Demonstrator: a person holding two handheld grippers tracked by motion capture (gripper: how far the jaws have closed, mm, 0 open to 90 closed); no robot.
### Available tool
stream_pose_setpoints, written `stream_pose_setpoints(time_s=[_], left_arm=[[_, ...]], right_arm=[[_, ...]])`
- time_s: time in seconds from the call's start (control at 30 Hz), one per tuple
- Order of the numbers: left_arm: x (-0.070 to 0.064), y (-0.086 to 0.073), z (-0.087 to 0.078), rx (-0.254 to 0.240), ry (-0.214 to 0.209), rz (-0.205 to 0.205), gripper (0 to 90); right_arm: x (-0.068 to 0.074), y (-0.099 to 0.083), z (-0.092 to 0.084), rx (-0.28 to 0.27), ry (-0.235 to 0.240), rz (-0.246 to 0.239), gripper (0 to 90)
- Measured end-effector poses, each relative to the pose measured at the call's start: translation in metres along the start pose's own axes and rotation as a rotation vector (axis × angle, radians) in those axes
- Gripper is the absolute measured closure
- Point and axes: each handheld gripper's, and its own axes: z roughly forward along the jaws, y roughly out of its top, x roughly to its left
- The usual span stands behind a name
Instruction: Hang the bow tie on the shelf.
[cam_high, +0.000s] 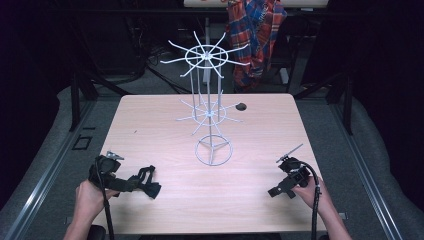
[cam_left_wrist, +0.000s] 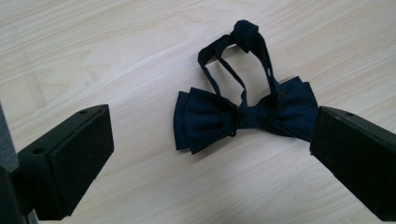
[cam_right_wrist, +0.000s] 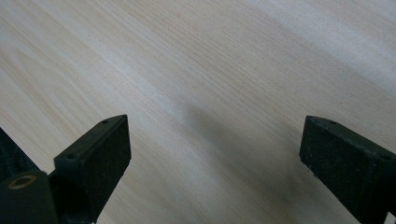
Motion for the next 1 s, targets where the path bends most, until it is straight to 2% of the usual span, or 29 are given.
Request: stream_pose_setpoints(time_s=[0.03,0.1,0.17,0.2,0.33,0.37,0.43,0.53,0.57,0.7,0.77,0.87,1.0], left_arm=[[-0.002,0.001,0.001,-0.002,0.001,0.007,0.0],[-0.006,0.003,0.002,0.000,0.001,0.018,0.0],[-0.011,0.005,0.003,0.002,-0.008,0.027,0.0],[-0.013,0.006,0.004,0.003,-0.013,0.033,0.0],[-0.020,0.011,0.009,0.016,-0.018,0.059,0.0],[-0.021,0.012,0.010,0.021,-0.020,0.061,0.0],[-0.022,0.014,0.013,0.030,-0.020,0.063,0.0],[-0.023,0.015,0.015,0.047,-0.022,0.068,0.0],[-0.023,0.016,0.016,0.054,-0.021,0.066,0.0],[-0.022,0.017,0.020,0.066,-0.016,0.071,0.0],[-0.023,0.018,0.021,0.069,-0.015,0.066,0.0],[-0.027,0.020,0.022,0.067,-0.020,0.080,0.0],[-0.030,0.022,0.023,0.066,-0.022,0.093,0.0]], right_arm=[[0.001,0.000,0.001,-0.011,-0.002,0.011,8.6],[-0.001,0.001,0.000,0.017,0.001,-0.013,8.6],[0.003,0.000,0.003,-0.026,0.015,0.026,8.6],[0.002,0.001,0.001,0.000,0.011,0.006,8.6],[0.001,0.000,0.001,0.012,0.005,-0.001,8.6],[0.002,-0.001,0.002,-0.006,-0.005,0.015,8.6],[0.000,-0.001,0.000,0.024,-0.002,-0.011,8.6],[0.000,-0.002,0.000,0.016,0.001,-0.003,8.7],[0.001,-0.003,0.001,0.004,0.005,0.015,8.7],[0.002,-0.004,0.001,0.010,0.008,0.011,8.9],[0.001,-0.004,0.001,0.027,-0.013,-0.003,8.9],[0.002,-0.004,0.001,0.015,0.001,0.005,8.9],[0.001,-0.005,-0.001,0.036,-0.019,-0.007,8.9]])
